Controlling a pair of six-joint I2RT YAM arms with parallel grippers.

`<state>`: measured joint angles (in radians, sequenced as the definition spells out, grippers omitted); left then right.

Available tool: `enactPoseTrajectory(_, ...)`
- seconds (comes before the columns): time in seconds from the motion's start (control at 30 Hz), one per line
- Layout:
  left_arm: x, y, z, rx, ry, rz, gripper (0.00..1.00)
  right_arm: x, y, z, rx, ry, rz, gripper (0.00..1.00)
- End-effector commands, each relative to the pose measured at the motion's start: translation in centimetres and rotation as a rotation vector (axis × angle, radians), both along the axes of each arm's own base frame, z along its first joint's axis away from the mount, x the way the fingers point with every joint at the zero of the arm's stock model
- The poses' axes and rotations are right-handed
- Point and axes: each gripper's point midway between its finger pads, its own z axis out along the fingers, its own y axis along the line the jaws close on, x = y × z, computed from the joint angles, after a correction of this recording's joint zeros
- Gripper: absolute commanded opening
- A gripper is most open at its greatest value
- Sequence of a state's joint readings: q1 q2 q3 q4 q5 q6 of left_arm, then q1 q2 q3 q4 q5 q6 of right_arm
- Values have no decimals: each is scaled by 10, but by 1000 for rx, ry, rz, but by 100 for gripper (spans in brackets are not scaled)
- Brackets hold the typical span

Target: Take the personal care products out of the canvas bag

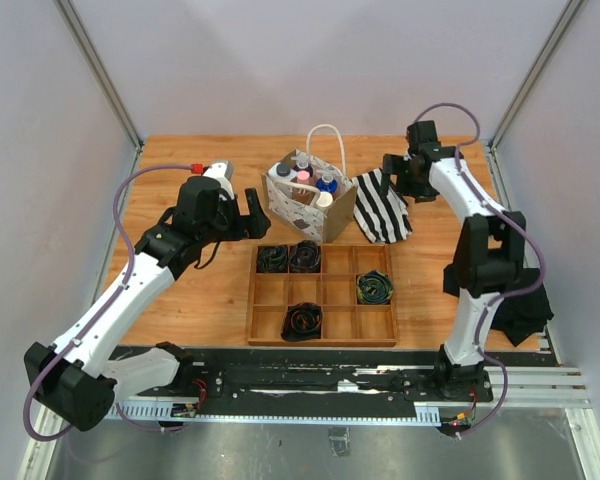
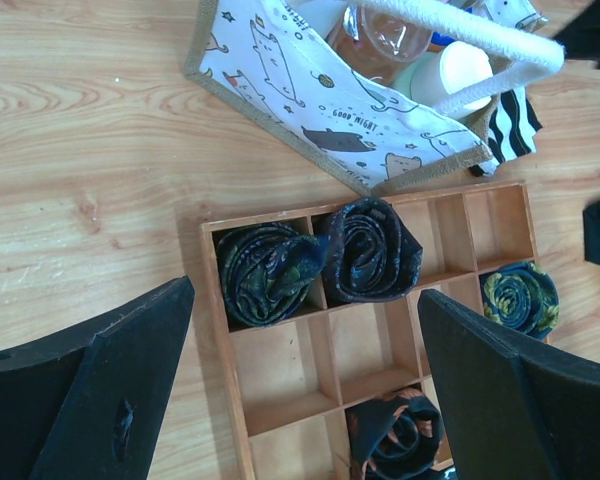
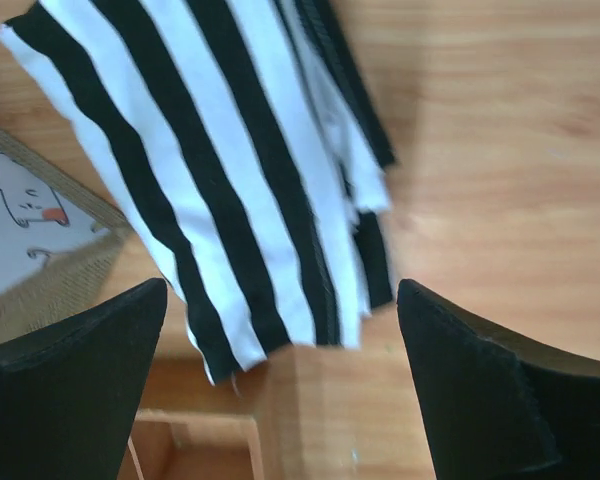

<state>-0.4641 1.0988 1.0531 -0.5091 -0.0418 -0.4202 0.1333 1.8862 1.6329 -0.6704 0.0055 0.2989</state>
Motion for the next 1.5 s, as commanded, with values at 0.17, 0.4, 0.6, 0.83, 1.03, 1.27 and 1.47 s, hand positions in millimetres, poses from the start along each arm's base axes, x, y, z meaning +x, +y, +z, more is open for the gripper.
enactPoseTrajectory(0.17, 3, -4, 9, -36, -26, 0, 100, 37, 91, -64, 168, 112, 318, 99)
enactPoseTrajectory(0.4, 1, -6, 11, -47, -20, -11, 100, 46, 65, -106, -22, 247, 229, 98)
enactPoseTrajectory(0.6, -1, 3, 17, -16, -31, 10, 100, 38, -27, -136, -203, 400, 14, 98)
enactPoseTrajectory(0.83, 0, 4, 9, 0, -19, 15, 100, -2, -159, -130, -267, 485, -319, 98)
enactPoseTrajectory(1.03, -4, 8, 2, 4, -12, 29, 100, -25, -215, -122, -242, 440, -514, 98)
enactPoseTrajectory(1.27, -16, 7, -11, -22, 26, 21, 100, 3, -206, -69, -210, 208, -506, 98)
enactPoseTrajectory(1.47, -39, -8, -42, -68, 82, 28, 97, -11, -92, 12, -202, 11, -217, 98)
